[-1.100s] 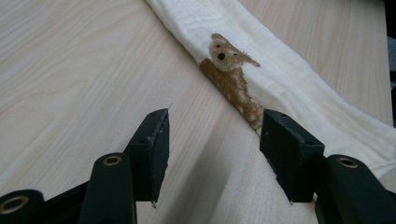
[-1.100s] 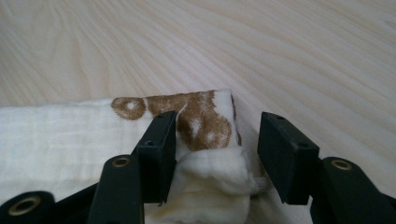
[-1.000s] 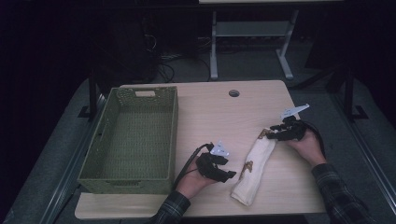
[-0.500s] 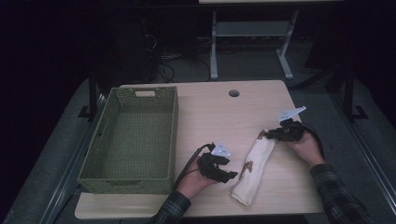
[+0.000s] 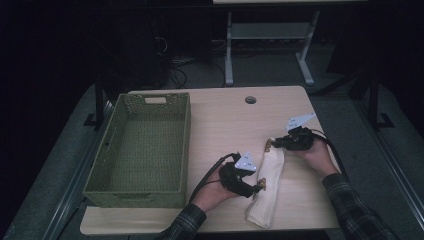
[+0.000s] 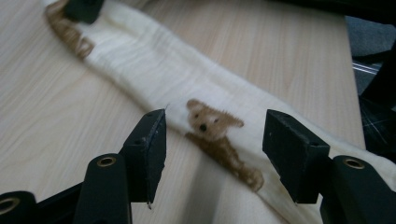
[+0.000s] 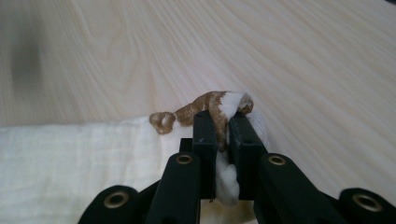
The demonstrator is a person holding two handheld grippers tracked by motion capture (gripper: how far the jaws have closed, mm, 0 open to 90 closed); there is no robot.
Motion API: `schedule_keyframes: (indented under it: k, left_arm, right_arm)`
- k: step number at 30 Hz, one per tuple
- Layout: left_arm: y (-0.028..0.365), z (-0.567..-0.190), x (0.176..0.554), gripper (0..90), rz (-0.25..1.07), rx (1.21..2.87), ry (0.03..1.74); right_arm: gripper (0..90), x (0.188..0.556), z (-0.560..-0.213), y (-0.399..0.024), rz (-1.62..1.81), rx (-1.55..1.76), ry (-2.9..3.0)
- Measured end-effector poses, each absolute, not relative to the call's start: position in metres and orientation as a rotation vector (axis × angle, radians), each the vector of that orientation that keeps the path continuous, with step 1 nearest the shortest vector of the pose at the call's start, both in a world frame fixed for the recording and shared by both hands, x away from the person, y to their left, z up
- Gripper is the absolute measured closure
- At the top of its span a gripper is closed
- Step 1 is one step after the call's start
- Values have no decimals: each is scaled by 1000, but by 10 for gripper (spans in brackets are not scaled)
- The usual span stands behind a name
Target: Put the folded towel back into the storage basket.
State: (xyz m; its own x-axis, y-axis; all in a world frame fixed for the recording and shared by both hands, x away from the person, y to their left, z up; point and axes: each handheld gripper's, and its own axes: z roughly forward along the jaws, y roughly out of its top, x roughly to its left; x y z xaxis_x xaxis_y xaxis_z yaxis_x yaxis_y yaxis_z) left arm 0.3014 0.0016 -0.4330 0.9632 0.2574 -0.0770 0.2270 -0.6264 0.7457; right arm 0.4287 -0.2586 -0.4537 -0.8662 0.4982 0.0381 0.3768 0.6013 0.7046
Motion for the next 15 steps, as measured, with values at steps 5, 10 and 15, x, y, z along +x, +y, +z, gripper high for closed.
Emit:
schedule_keyframes:
  k: [5, 10, 15]
  left_arm:
    - [-4, -432, 300, 356, 14, 2280, 270]
    - [-17, -434, 296, 314, -19, 2314, 165]
    - [-30, -443, 290, 269, -66, 2360, 97]
  right_arm:
    - [828, 432, -450, -242, 1127, 696, 2687]
    - [828, 435, -449, -229, 1117, 639, 2704]
    - [828, 436, -448, -222, 1115, 614, 2716]
